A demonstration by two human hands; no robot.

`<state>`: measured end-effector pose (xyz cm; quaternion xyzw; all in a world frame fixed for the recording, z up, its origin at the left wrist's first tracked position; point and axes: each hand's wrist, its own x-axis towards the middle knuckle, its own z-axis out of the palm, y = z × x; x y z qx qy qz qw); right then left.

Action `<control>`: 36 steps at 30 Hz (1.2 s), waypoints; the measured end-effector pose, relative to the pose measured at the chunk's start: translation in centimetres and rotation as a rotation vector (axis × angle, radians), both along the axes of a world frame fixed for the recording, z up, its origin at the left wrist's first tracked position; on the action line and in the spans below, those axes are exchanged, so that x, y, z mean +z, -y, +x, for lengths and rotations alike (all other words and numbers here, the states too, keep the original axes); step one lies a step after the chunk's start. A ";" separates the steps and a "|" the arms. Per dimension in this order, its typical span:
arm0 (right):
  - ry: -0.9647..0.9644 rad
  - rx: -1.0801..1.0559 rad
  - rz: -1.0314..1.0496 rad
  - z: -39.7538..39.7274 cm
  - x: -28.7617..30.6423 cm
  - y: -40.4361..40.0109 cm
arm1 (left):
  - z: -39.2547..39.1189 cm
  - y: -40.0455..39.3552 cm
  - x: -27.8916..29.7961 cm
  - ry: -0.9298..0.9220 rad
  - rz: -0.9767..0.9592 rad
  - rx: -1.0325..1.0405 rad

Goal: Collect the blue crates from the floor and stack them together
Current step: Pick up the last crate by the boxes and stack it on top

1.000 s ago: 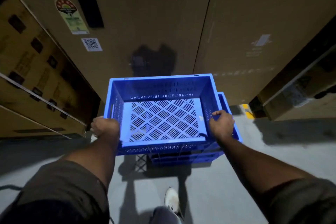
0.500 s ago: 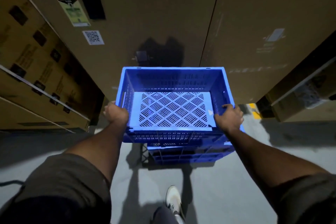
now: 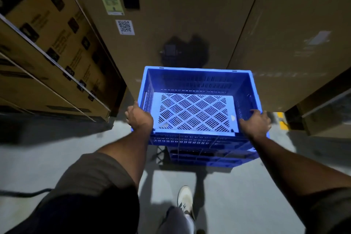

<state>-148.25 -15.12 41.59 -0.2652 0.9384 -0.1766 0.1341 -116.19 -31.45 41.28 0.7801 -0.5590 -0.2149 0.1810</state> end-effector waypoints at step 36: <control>-0.181 0.400 0.032 9.1 -2.6 -1.3 | -1.6 -1.9 -1.0 0.207 -0.013 -0.348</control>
